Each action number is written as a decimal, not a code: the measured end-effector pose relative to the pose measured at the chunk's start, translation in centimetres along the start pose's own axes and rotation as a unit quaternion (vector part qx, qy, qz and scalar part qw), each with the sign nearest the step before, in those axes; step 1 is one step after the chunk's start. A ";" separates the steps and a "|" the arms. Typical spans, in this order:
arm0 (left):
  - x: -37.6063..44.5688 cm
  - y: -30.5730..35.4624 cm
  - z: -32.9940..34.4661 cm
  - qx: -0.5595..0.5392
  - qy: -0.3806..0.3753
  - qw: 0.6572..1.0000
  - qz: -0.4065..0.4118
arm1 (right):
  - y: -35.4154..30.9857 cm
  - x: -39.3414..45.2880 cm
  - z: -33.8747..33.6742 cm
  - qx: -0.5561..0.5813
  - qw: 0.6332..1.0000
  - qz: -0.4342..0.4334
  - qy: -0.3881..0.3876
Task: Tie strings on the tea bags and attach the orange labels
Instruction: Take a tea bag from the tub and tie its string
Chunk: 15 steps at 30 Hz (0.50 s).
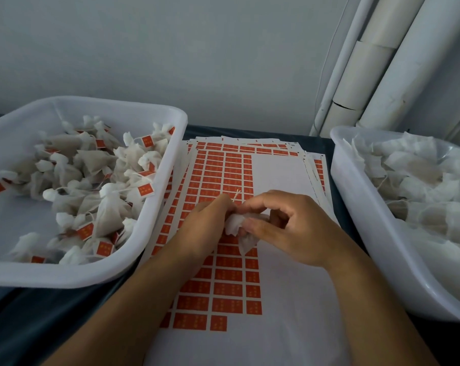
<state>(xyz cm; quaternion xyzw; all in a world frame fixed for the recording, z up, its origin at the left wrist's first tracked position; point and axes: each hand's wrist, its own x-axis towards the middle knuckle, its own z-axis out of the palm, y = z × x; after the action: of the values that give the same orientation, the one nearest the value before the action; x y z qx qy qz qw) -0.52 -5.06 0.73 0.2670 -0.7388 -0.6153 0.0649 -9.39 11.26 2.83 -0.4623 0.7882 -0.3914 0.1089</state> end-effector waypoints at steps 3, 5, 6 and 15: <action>0.0 0.4 0.1 -0.053 -0.008 0.998 -0.035 | 0.0 0.0 0.0 -0.014 1.000 0.001 -0.006; 0.0 0.8 0.3 -0.069 -0.001 0.996 -0.051 | 0.0 0.0 0.1 -0.019 1.000 -0.003 -0.005; 0.1 0.8 0.3 -0.048 -0.004 0.998 -0.050 | 0.0 0.0 0.1 -0.021 1.000 -0.004 -0.004; 0.0 0.1 0.0 -0.042 0.003 0.999 -0.027 | 0.1 -0.1 0.0 -0.047 0.999 -0.002 -0.016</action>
<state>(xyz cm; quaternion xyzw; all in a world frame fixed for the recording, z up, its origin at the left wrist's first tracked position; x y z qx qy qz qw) -0.54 -5.00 0.79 0.2853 -0.7045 -0.6469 0.0615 -9.39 11.38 2.78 -0.4749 0.8029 -0.3467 0.0985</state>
